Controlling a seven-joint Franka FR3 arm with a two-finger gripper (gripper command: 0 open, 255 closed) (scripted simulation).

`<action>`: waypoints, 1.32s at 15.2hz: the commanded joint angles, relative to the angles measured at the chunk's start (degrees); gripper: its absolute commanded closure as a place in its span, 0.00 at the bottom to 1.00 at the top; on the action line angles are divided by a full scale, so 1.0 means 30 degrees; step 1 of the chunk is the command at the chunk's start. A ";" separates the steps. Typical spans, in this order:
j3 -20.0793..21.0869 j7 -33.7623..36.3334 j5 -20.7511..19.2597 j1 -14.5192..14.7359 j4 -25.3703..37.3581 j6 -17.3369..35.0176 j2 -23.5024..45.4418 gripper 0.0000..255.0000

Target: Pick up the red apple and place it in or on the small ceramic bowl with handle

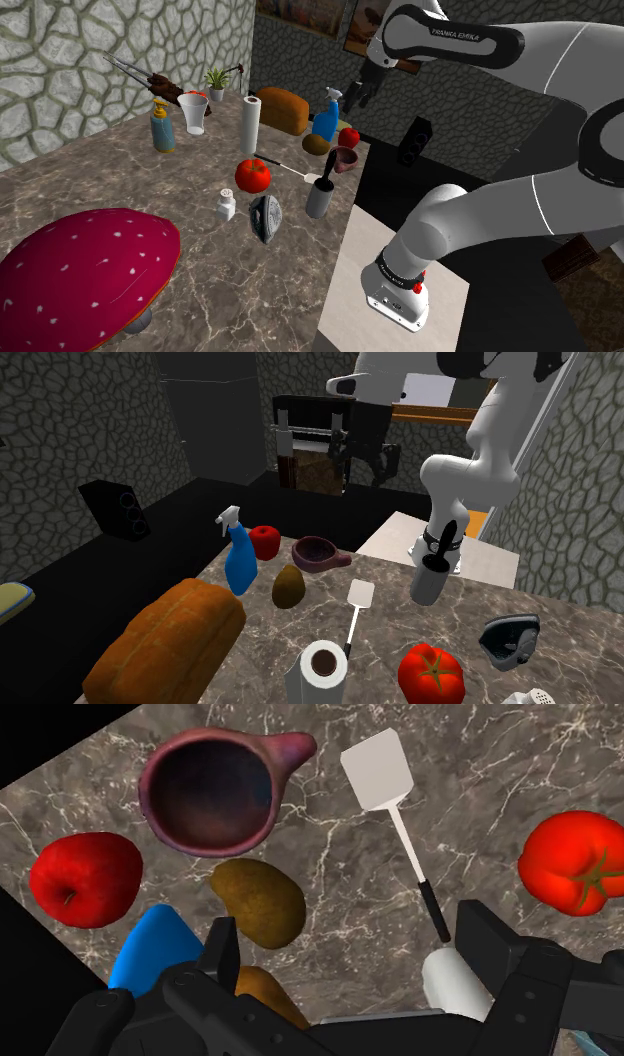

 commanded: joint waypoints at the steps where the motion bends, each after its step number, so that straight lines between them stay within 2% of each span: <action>1: -0.0837 -0.0649 -0.0074 -0.0149 -0.0079 0.0982 0.0691 0.00; 6: -0.3060 -0.2527 0.0261 -0.0256 0.0535 0.3114 0.3036 0.00; 11: -0.5393 -0.4842 0.1563 0.0001 0.1720 0.4983 0.5913 0.00; 15: -0.7289 -0.7228 0.3641 0.0372 0.3096 0.6113 0.8671 0.00; 20: -0.9104 -1.1009 0.7852 0.0289 0.5447 0.6641 1.2881 0.00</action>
